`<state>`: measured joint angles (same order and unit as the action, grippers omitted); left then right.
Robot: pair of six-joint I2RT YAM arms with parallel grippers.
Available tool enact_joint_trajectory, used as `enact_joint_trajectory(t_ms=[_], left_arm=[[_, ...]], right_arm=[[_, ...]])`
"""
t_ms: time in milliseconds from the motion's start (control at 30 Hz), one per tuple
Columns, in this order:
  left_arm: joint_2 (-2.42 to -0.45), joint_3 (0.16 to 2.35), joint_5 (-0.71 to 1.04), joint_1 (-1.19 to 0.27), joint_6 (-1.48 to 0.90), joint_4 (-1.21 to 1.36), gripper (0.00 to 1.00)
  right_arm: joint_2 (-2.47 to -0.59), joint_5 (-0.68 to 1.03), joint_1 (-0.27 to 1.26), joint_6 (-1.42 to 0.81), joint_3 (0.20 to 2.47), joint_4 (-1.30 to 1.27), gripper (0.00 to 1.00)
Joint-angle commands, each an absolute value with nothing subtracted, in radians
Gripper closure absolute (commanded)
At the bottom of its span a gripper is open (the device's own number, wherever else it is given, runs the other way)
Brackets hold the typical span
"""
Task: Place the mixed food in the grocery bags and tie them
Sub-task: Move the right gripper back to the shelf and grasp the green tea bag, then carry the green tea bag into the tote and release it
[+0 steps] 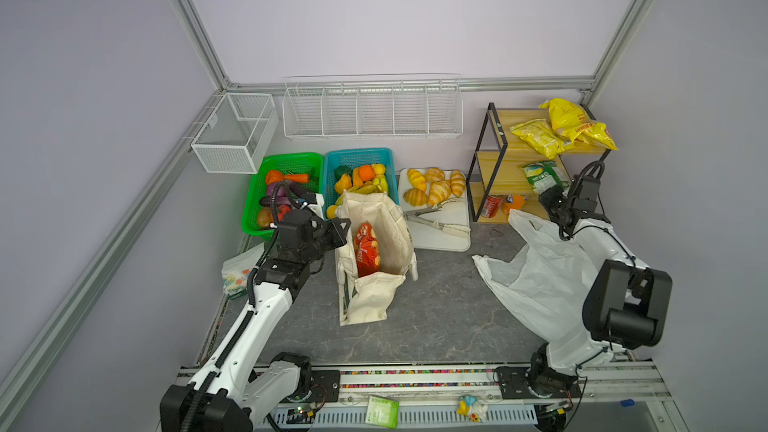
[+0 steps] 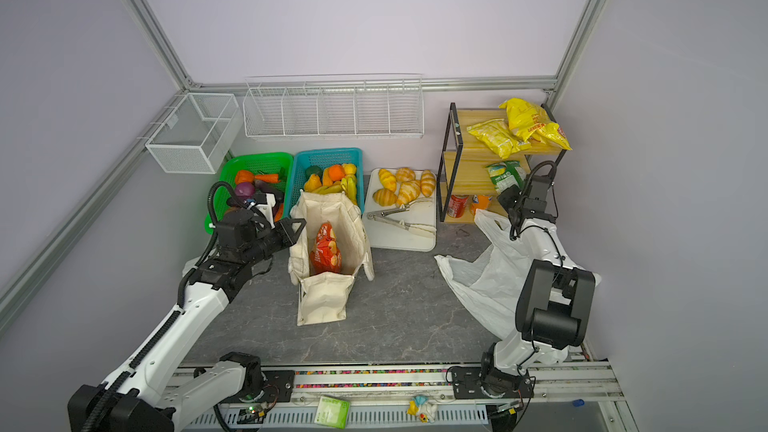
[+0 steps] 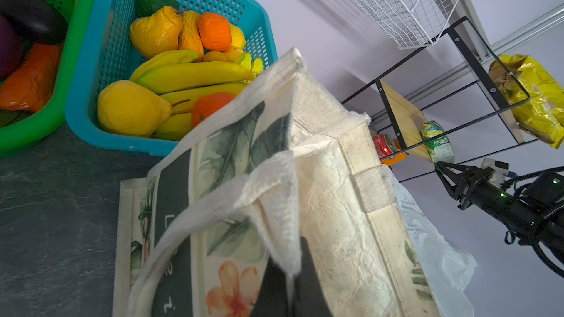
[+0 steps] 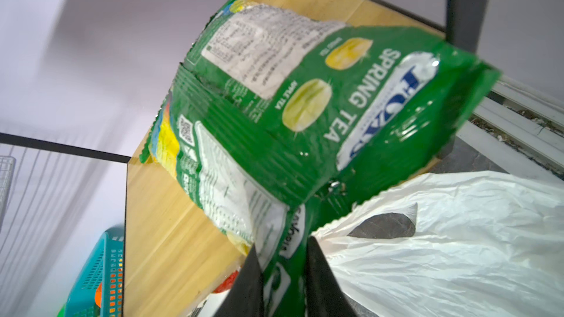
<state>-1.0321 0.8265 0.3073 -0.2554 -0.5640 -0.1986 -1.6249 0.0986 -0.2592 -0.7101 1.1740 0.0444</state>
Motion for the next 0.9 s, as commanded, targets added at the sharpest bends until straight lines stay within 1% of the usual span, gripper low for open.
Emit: enact_joint_trajectory(t_ms=[0, 233, 433, 567, 733, 867], left_arm=[[-1.011, 0.823, 0.305, -0.249, -0.56, -0.132, 1.0], [-1.006, 0.824, 0.304, -0.25, -0.558, -0.132, 1.0], [-1.005, 0.824, 0.302, -0.249, -0.558, -0.132, 1.0], [-1.006, 0.824, 0.305, -0.249, -0.561, -0.132, 1.0], [-1.005, 0.82, 0.307, -0.249, -0.565, -0.123, 1.0], [-1.006, 0.813, 0.311, -0.25, -0.582, -0.101, 1.0]], right_arm=[[-1.59, 0.096, -0.281, -0.706, 1.139, 0.039, 0.8], [-1.53, 0.137, -0.282, -0.707, 1.135, 0.034, 0.86], [-1.424, 0.196, -0.28, -0.715, 1.086, 0.025, 0.94], [-1.302, 0.243, -0.266, -0.716, 1.041, 0.037, 0.94], [-1.107, 0.239, -0.215, -0.671, 1.024, 0.155, 0.94], [-0.949, 0.238, -0.124, -0.619, 1.048, 0.265, 0.94]])
